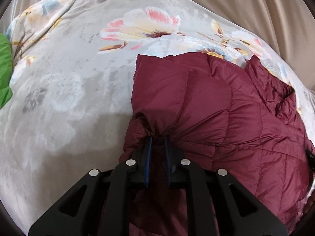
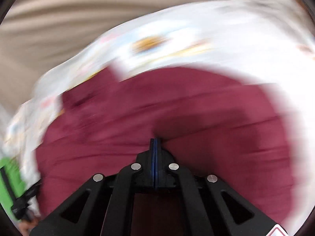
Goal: Fold large clothes
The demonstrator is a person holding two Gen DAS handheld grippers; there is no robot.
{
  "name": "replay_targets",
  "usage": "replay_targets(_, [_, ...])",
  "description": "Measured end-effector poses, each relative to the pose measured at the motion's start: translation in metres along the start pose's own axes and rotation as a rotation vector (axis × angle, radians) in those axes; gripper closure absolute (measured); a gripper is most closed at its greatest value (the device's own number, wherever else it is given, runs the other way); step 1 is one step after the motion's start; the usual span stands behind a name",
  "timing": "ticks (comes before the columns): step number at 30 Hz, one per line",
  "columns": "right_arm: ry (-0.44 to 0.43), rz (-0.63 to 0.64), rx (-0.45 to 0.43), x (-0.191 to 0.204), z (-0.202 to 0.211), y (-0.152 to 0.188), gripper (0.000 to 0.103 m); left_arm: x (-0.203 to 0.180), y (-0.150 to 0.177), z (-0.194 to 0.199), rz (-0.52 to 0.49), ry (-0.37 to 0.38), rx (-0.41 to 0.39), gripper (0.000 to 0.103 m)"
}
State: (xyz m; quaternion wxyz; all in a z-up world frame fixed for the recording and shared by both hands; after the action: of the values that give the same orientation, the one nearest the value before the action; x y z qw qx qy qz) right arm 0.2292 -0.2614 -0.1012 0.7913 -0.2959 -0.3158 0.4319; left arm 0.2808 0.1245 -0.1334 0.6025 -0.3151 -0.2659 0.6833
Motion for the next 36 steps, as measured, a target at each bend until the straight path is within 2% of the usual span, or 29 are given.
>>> replay_targets(2, [-0.005, 0.003, -0.045, -0.006, 0.032, -0.007, 0.095, -0.003, 0.000, 0.001, -0.032, -0.024, 0.002, 0.091])
replay_targets(4, [-0.089, 0.033, -0.061, 0.016, 0.059, -0.001, 0.095, -0.004, -0.002, 0.006, -0.046, -0.043, 0.006, 0.091])
replay_targets(6, [-0.202, 0.046, -0.030, 0.046, 0.075, 0.022, 0.095, -0.007, -0.003, 0.019, -0.038, -0.053, 0.004, 0.091])
replay_targets(11, [-0.320, 0.076, 0.077, 0.101, 0.070, 0.067, 0.095, -0.027, -0.002, 0.055, -0.046, -0.051, -0.011, 0.091])
replay_targets(18, [-0.457, 0.125, 0.139, 0.177, 0.074, 0.102, 0.095, -0.052, 0.014, 0.071, -0.073, -0.033, 0.012, 0.087])
replay_targets(20, [-0.461, 0.150, 0.143, 0.177, 0.076, 0.104, 0.095, -0.053, 0.019, 0.071, -0.072, -0.036, 0.025, 0.087])
replay_targets(23, [-0.399, 0.155, 0.138, 0.154, 0.068, 0.100, 0.095, -0.052, 0.026, 0.070, -0.089, -0.054, 0.032, 0.086])
replay_targets(24, [-0.348, 0.136, 0.126, 0.131, 0.063, 0.094, 0.096, -0.049, 0.028, 0.069, -0.095, -0.066, 0.031, 0.086])
replay_targets(25, [-0.312, 0.115, 0.118, 0.113, 0.060, 0.091, 0.103, -0.043, 0.030, 0.066, -0.101, -0.085, 0.034, 0.086])
replay_targets(28, [-0.162, 0.005, 0.078, 0.033, 0.055, 0.076, 0.103, -0.015, 0.037, 0.057, -0.072, -0.136, 0.048, 0.084])
replay_targets(31, [-0.062, -0.096, 0.067, -0.033, 0.058, 0.073, 0.103, 0.019, 0.039, 0.050, -0.020, -0.154, 0.050, 0.084])
replay_targets(33, [-0.030, -0.128, 0.055, -0.051, 0.067, 0.069, 0.103, 0.031, 0.035, 0.052, 0.010, -0.142, 0.049, 0.084])
replay_targets(34, [-0.044, -0.154, 0.041, -0.055, 0.076, 0.065, 0.103, 0.034, 0.031, 0.056, 0.034, -0.138, 0.047, 0.084])
replay_targets(35, [-0.070, -0.172, 0.018, -0.053, 0.084, 0.060, 0.100, 0.037, 0.025, 0.064, 0.073, -0.110, 0.027, 0.082])
replay_targets(36, [-0.080, -0.176, 0.006, -0.051, 0.088, 0.057, 0.087, 0.036, 0.021, 0.070, 0.089, -0.092, 0.005, 0.072])
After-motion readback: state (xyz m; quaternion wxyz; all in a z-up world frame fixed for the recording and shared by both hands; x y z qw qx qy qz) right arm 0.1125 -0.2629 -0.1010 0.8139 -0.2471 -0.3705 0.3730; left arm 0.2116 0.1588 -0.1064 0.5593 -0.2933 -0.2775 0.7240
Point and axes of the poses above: each gripper's, at about its wrist camera, not at the fingertips, and z roughly against the way its jaws point, x to its left, y to its underside, the point moved 6 cm from there along -z, roughly the way its jaws point, and after that the axes turned 14 degrees about -x, right-handed, at the moved point
